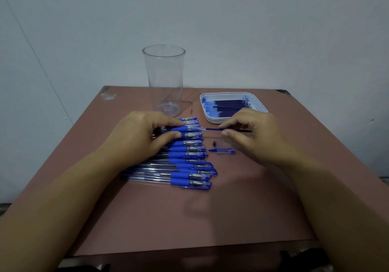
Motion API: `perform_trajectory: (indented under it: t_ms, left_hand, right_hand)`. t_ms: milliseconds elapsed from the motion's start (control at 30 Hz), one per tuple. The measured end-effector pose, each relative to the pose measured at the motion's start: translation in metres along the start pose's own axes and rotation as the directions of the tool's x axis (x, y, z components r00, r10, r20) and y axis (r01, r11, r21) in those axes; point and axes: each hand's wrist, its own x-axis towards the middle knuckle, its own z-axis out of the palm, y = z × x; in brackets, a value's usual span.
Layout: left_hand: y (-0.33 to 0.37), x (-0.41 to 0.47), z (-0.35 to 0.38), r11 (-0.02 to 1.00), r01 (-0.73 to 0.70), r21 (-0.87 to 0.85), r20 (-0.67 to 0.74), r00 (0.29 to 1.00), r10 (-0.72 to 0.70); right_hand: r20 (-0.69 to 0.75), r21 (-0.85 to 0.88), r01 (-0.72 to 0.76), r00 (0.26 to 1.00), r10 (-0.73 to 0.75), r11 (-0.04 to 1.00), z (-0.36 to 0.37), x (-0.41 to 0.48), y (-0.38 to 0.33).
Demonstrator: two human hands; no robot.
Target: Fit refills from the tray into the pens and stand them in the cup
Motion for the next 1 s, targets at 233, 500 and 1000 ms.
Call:
perform_trajectory:
  t_ms: [233,500,1000]
  left_hand:
    - [-0.005,0.001,-0.004,0.999,0.024,0.022,0.003,1.000,-0.024]
    - [-0.010,0.001,-0.009,0.999,0.038,0.010,0.005,0.999,-0.038]
    - [-0.008,0.002,-0.007,1.000,0.022,0.013,0.018,1.000,-0.022]
  right_hand:
    - [0.010,-0.009,-0.107,0.994,0.108,0.994,-0.008,-0.004,0.015]
    - [0.131,-0.115,-0.249,0.956,0.263,0.962,-0.018,-0.006,0.034]
    - [0.114,-0.188,-0.188,0.971,0.211,0.964,-0.016,0.000,0.034]
